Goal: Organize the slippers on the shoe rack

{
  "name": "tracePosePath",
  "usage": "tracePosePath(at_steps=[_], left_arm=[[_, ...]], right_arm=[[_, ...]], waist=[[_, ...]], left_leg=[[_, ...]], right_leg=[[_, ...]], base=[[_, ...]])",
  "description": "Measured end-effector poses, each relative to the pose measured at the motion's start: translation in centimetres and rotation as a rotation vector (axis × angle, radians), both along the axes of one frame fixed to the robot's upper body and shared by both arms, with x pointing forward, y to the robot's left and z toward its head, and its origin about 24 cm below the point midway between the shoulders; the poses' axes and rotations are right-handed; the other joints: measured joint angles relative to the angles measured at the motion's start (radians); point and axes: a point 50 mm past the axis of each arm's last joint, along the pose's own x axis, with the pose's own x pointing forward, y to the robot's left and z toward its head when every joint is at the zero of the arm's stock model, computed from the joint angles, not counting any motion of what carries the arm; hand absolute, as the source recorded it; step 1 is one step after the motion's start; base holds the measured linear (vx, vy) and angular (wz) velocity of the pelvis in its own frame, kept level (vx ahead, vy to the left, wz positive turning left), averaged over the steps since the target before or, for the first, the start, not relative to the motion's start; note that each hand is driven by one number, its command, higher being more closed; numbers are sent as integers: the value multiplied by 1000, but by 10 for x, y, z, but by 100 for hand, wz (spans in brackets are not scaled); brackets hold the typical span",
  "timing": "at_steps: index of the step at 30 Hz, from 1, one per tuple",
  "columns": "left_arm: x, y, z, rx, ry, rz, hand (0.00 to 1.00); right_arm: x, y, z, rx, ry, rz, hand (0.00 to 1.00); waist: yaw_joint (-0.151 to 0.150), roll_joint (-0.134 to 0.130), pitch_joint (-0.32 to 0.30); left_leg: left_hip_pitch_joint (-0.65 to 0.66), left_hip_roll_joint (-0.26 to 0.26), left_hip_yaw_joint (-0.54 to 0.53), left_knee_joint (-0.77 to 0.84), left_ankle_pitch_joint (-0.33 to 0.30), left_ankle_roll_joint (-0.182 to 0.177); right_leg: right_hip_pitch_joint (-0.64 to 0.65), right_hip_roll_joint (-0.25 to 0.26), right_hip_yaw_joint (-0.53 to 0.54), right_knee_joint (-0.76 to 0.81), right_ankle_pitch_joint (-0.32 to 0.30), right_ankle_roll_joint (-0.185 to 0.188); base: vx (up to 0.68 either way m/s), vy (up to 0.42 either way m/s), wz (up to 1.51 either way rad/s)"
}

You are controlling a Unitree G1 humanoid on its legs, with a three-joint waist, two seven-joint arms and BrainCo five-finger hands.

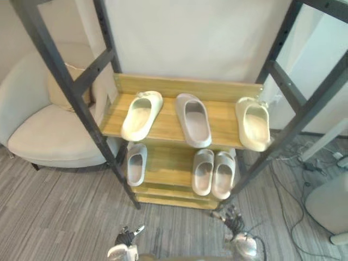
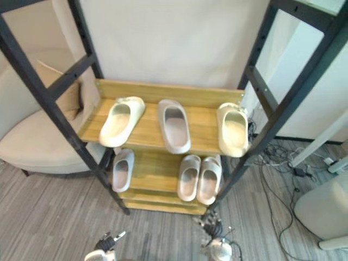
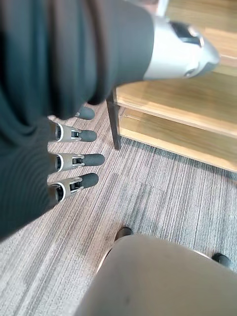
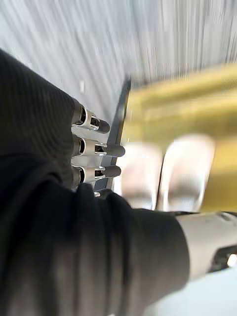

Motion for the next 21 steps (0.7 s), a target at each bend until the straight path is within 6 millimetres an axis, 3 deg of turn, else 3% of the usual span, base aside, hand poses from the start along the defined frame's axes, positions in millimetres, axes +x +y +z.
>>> tracePosePath(at_steps=[3,9,13,21], left_arm=[[0,0,1,13,-3,-32,0],[2,-2,2,32,-12,-90,0],[3,-4,3,42,-19,-131,0],[3,-5,1,54,-3,-204,0]], right_arm=[[1,-2,29,-26,-135,-3,0],[7,-1,67,-49,-316,1,0],[17,8,102,-48,-492,47,0],[37,25,131,-42,-666,170,0]], waist=[[-6,0,0],[-11,0,0],[-14,0,0],[-14,4,-2]], left_leg=[[3,3,13,-1,-1,0],[13,5,27,2,-8,2],[13,2,27,8,-12,6],[10,-9,16,11,-12,6]], right_leg=[[-8,2,9,1,1,0],[-8,6,29,1,0,0],[-8,5,35,4,1,1],[-6,6,43,-26,22,4]], base=[[47,2,-13],[18,3,-11],[0,0,0],[-10,3,-1]])
